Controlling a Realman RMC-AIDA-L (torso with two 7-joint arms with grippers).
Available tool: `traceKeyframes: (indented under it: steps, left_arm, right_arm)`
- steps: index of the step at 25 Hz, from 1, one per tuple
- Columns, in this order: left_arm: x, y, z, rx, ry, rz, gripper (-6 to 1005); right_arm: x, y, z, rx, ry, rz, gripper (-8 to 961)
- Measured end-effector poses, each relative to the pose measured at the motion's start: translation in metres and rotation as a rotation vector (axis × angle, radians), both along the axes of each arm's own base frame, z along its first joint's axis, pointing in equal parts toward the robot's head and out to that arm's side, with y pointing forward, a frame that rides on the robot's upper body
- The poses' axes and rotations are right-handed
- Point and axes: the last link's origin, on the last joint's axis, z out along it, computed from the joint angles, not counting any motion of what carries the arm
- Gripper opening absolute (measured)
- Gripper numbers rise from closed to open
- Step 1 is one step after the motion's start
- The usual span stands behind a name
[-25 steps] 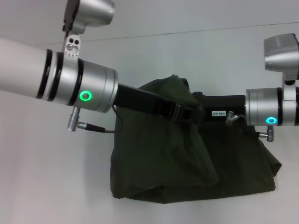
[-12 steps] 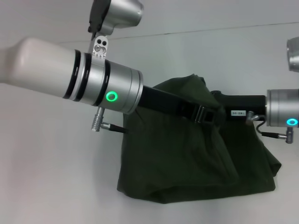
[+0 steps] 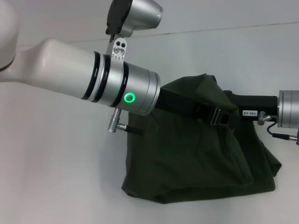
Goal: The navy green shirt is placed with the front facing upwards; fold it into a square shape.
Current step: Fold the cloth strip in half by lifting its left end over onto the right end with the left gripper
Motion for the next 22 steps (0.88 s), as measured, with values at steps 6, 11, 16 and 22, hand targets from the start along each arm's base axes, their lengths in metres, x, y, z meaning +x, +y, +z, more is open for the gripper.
traceKeyframes:
  steps: [6, 11, 16, 22]
  left_arm:
    - [0.005, -0.001, -0.004, -0.004, -0.011, -0.003, 12]
    - [0.006, -0.001, -0.005, -0.004, -0.016, 0.001, 12]
    - [0.006, -0.002, -0.007, -0.004, -0.016, 0.001, 13]
    - [0.008, -0.002, -0.009, -0.005, -0.018, -0.003, 13]
  right_arm:
    - [0.005, -0.001, 0.004, 0.011, 0.0, -0.017, 13]
    - [0.009, -0.002, 0.006, 0.013, -0.004, -0.029, 13]
    - [0.011, -0.003, 0.008, 0.018, -0.003, -0.035, 13]
    - [0.012, -0.004, 0.008, 0.021, -0.003, -0.041, 14]
